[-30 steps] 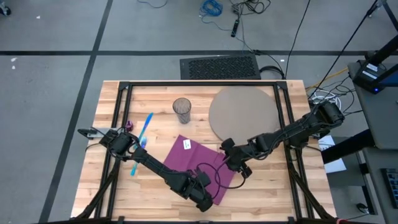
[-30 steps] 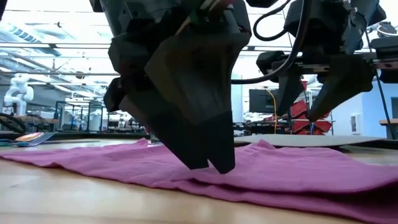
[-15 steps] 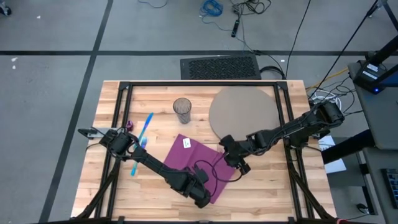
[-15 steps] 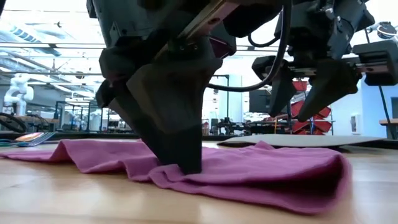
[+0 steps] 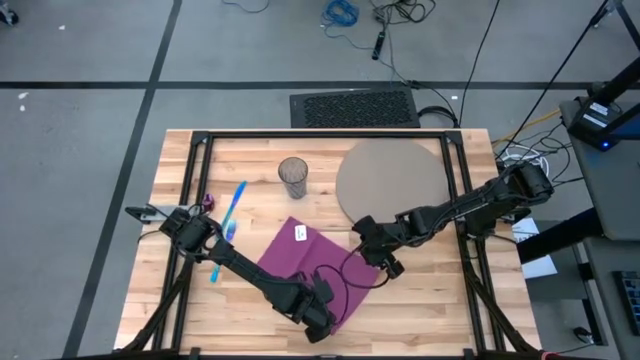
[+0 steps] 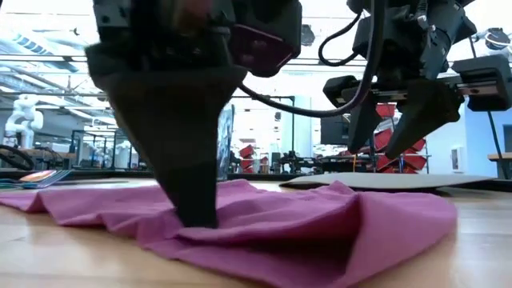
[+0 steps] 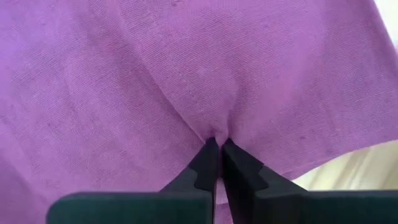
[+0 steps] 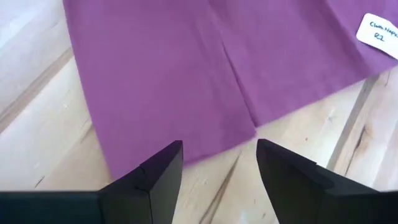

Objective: Set table place
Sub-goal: Fold the pink table napkin

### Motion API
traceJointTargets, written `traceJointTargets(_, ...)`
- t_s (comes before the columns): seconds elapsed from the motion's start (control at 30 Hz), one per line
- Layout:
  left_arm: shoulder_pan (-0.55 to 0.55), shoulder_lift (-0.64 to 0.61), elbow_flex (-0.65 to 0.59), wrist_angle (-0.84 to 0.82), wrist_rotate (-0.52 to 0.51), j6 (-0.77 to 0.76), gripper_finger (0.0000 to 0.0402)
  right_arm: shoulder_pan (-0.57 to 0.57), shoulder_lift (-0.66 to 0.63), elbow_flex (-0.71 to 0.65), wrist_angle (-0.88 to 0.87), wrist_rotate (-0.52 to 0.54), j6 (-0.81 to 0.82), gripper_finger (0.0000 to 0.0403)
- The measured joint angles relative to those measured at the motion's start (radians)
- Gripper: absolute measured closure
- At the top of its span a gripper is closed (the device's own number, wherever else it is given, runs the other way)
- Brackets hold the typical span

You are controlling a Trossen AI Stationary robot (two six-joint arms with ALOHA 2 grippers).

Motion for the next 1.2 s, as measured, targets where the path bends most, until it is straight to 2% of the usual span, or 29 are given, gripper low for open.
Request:
traceJointTargets(0.23, -0.018, 0.012, 0.138, -0.191, -0.049, 0.035, 0.0401, -0.006, 0.0, 0.0, 0.072, -0.088, -0.014, 0.0211)
traceJointTargets(0.37, -0.02, 0.01, 0.163, -0.234, -0.06, 0.025, 0.0401, -0.005, 0.013, 0.0, 0.117, -0.105, -0.015, 0.0211)
traceJointTargets(0.77, -0.022, 0.008, 0.162, -0.228, -0.073, 0.005, 0.0401, -0.007, 0.198, 0.019, 0.192, -0.101, -0.066, 0.0211)
traceJointTargets(0.97, -0.024, 0.008, 0.162, -0.227, -0.076, 0.003, 0.0401, -0.008, 0.211, 0.094, 0.174, -0.085, -0.098, 0.0211)
traceJointTargets(1.2, -0.025, 0.006, 0.163, -0.222, -0.079, 0.001, 0.0401, -0.047, 0.222, 0.115, 0.146, -0.123, -0.087, 0.0211)
